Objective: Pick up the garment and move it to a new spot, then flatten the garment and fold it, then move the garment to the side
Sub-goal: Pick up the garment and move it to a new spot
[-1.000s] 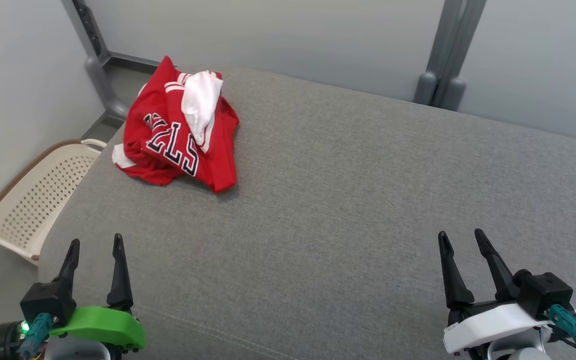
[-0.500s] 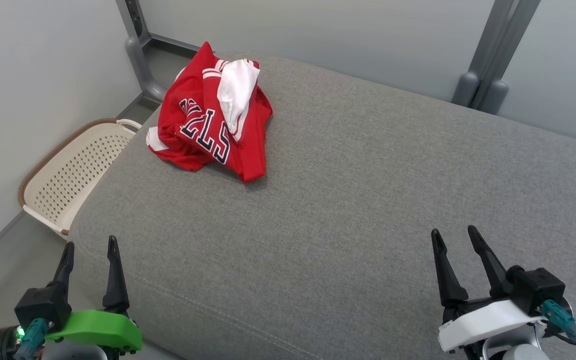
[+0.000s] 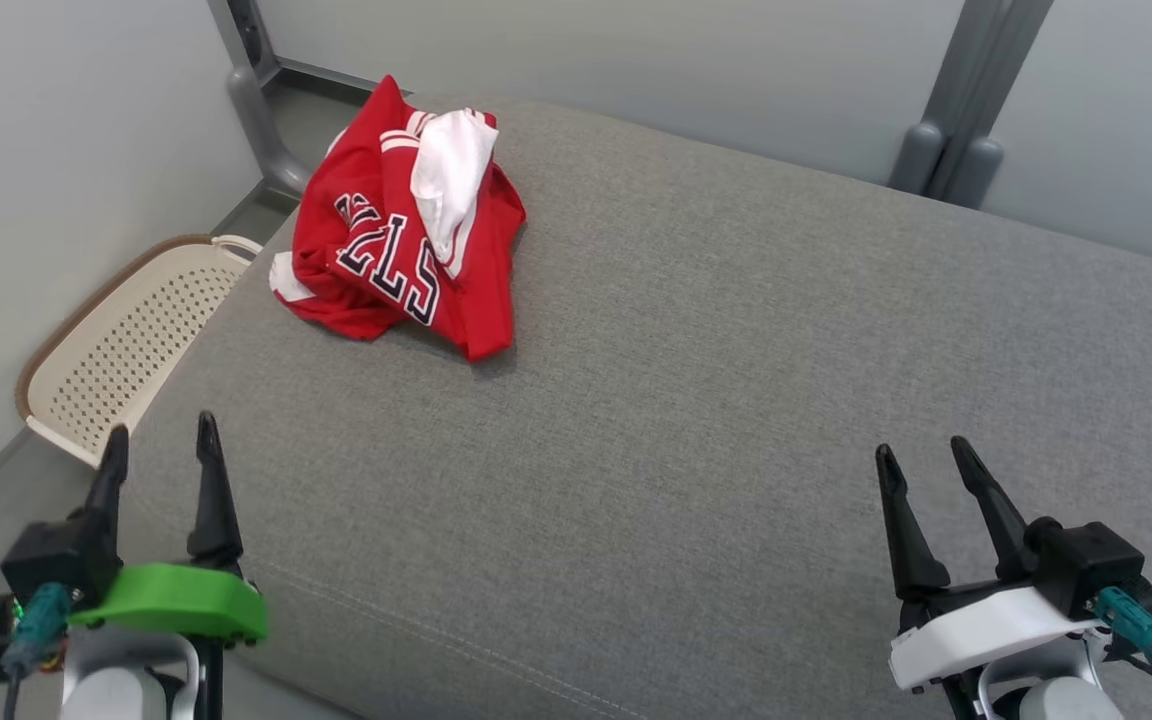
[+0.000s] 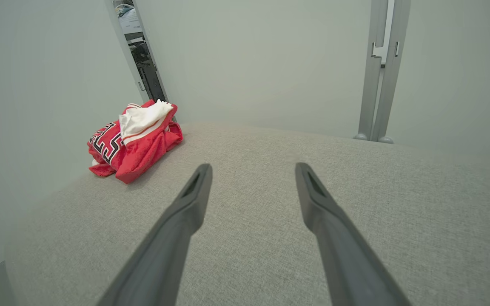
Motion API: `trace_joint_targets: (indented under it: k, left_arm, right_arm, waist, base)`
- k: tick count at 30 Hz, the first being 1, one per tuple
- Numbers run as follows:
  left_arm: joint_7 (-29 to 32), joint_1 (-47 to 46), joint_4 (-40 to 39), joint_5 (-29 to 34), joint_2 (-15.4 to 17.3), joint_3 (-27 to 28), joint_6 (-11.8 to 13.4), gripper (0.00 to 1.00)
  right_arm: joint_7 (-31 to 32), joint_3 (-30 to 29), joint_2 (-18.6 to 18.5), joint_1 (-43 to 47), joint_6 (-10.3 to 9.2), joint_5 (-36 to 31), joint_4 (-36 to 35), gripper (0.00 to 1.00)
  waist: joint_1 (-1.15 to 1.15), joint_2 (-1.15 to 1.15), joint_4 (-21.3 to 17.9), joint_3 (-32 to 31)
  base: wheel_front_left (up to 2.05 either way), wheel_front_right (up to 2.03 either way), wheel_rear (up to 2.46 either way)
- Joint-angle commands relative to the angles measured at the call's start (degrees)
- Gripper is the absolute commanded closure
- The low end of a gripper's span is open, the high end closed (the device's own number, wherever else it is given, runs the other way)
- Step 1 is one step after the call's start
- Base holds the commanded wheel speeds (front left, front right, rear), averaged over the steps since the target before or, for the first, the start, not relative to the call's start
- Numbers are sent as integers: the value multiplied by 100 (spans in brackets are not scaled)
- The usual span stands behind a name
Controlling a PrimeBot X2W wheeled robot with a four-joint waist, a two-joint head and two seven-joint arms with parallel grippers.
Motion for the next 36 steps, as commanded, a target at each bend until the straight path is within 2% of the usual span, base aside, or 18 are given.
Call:
trace_joint_targets:
  k: [1, 10, 14, 20, 25, 31, 36]
  left_arm:
    - [-40, -234, 40, -73, 66, 28, -39, 0]
    - [-200, -1546, 285, -330, 328, 353, -115, 0]
    - [-237, -2151, 418, -452, 564, 576, -154, 0]
    - [-159, -2981, 708, -640, 895, 771, -244, 0]
    - [66, -3543, 1117, -739, 1046, 760, -270, 0]
    - [428, -4064, 2045, -934, 1241, 824, -400, 0]
    - [961, -4258, 2985, -988, 1428, 663, -519, 0]
  right_arm:
    - [41, -36, -55, -67, 0, -67, -79, 0]
    - [235, -393, -355, -418, -1, -327, -553, 0]
    - [296, -644, -467, -574, -2, -455, -819, 0]
    - [333, -1068, -629, -735, -3, -512, -1162, 0]
    - [356, -1335, -678, -759, -3, -561, -1411, 0]
    - [366, -1363, -711, -843, -3, -546, -1565, 0]
    - [362, -1356, -730, -875, -3, -566, -1557, 0]
  waist:
    - [0, 0, -217, 204]
    - [0, 0, -1113, 1033]
    - [0, 0, -1601, 1478]
    - [0, 0, -2110, 2090]
    - [0, 0, -2327, 2508]
    - [0, 0, -2464, 2785]
    - [0, 0, -2488, 2824]
  base:
    - [0, 0, 0]
    - [0, 0, 0]
    - [0, 0, 0]
    - [0, 0, 0]
    - [0, 0, 0]
    - [0, 0, 0]
    - [0, 0, 0]
